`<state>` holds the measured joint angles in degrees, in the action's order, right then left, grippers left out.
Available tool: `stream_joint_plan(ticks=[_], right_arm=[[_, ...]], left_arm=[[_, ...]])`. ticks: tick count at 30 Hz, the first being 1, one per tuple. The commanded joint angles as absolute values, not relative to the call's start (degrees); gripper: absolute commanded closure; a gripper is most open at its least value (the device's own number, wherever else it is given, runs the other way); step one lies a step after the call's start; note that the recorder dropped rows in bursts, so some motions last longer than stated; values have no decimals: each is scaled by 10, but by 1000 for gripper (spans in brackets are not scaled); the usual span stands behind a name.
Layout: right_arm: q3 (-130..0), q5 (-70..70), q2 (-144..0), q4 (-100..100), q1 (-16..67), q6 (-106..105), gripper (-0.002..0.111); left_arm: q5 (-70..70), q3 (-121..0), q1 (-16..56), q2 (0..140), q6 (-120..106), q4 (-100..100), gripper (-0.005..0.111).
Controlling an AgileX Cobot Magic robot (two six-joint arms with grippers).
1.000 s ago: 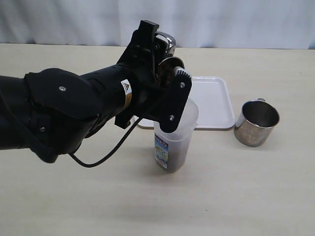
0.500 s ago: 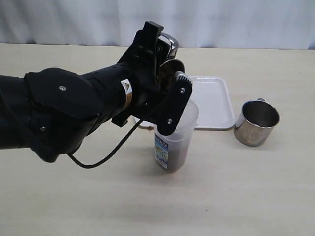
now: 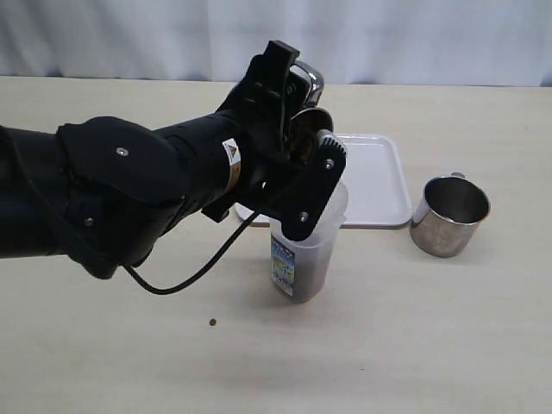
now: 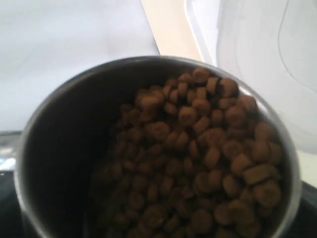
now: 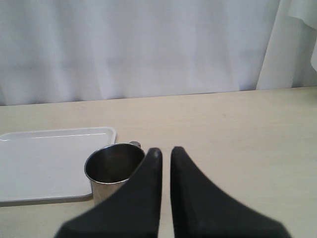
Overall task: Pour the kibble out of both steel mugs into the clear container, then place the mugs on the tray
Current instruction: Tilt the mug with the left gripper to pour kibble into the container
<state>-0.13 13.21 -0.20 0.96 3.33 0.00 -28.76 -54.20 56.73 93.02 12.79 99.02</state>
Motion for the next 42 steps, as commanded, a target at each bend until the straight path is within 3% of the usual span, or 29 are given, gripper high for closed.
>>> stream_joint_plan(ticks=[1,42], right_arm=[[0,134,0,12,33,-6,104],[0,134,0,12,33,-6,104]], left_arm=[[-294,-548,570,927,118,999,107],[-262,-557,570,927,-10,999,107]])
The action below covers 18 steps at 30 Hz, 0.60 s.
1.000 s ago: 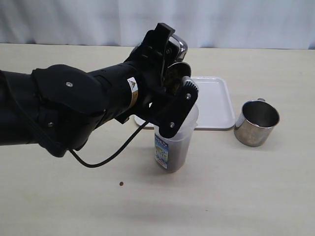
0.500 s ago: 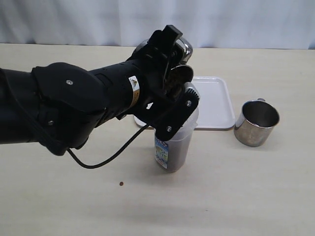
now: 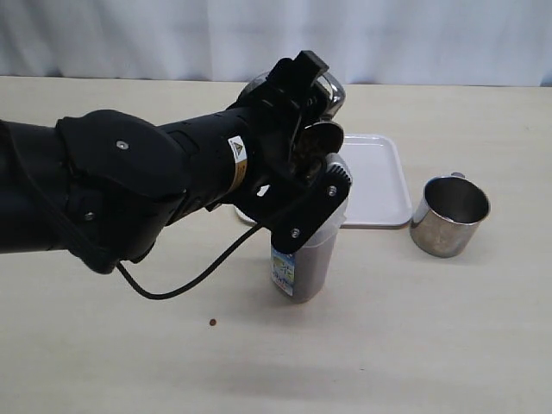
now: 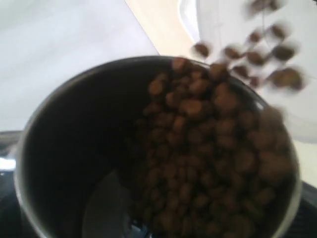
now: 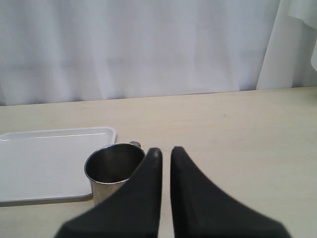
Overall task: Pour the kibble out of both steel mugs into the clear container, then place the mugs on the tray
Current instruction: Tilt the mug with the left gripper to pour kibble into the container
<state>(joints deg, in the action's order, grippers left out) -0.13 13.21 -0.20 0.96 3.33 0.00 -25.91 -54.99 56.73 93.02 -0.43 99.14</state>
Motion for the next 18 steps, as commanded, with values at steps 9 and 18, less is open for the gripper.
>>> stream_joint_plan(ticks=[9,18], right_arm=[[0,134,0,12,33,-6,104],[0,134,0,12,33,-6,104]], left_arm=[[-262,-562,570,927,-26,999,107],[-255,-567,570,927,-50,999,107]])
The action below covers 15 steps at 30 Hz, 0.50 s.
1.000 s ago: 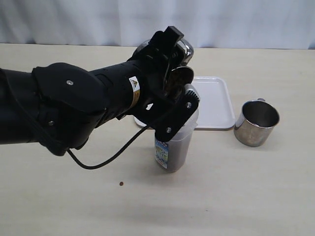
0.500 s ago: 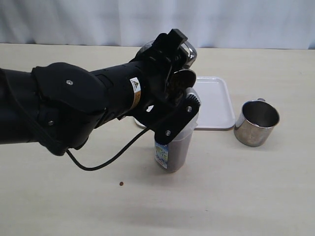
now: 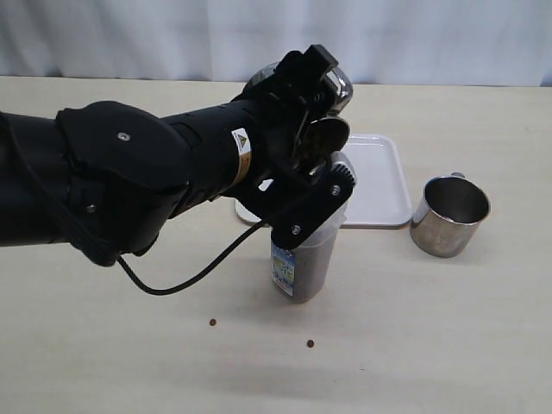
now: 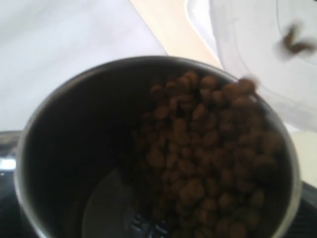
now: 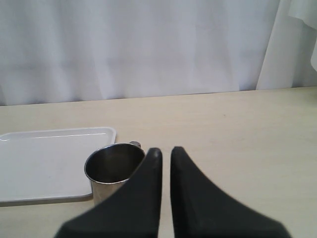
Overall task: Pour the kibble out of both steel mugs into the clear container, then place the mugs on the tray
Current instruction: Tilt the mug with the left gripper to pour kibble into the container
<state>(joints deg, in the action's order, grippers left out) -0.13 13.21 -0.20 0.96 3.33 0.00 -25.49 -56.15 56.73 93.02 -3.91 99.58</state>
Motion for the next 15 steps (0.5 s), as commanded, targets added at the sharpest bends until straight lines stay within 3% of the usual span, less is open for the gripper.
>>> stream_joint_plan(ticks=[1,15], right_arm=[[0,134,0,12,33,-6,104],[0,134,0,12,33,-6,104]], left_arm=[[-255,-567,570,927,-58,999,107],[-255,-568,570,927,-107,999,107]])
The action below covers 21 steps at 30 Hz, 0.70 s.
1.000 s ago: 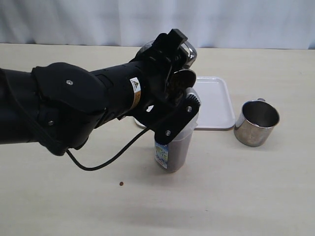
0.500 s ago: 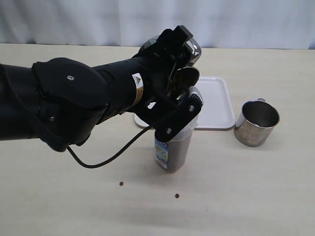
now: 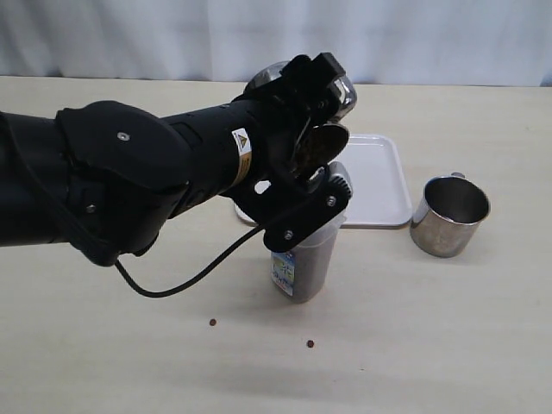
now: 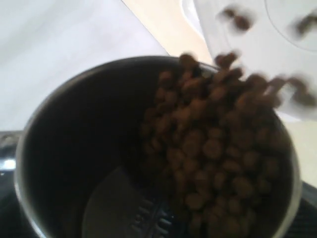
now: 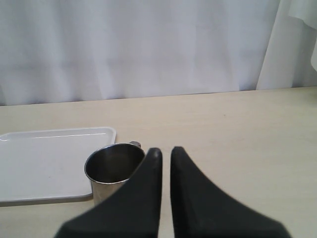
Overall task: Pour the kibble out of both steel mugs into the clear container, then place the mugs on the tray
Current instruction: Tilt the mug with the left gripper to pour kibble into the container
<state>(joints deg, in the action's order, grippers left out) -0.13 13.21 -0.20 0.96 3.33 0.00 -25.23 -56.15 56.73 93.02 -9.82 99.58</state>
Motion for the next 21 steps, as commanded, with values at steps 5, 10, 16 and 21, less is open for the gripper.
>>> stream_joint_plan(ticks=[5,10,16,21], right_arm=[[0,134,0,12,33,-6,104],[0,134,0,12,33,-6,104],[0,134,0,12,33,-6,104],[0,134,0,12,33,-6,104]], left_arm=[[-264,-568,571,927,-121,999,107],[-264,-568,574,927,-137,999,107],[-274,-568,580,927,-150,999,107],[-279,-568,580,927,-165,999,107]])
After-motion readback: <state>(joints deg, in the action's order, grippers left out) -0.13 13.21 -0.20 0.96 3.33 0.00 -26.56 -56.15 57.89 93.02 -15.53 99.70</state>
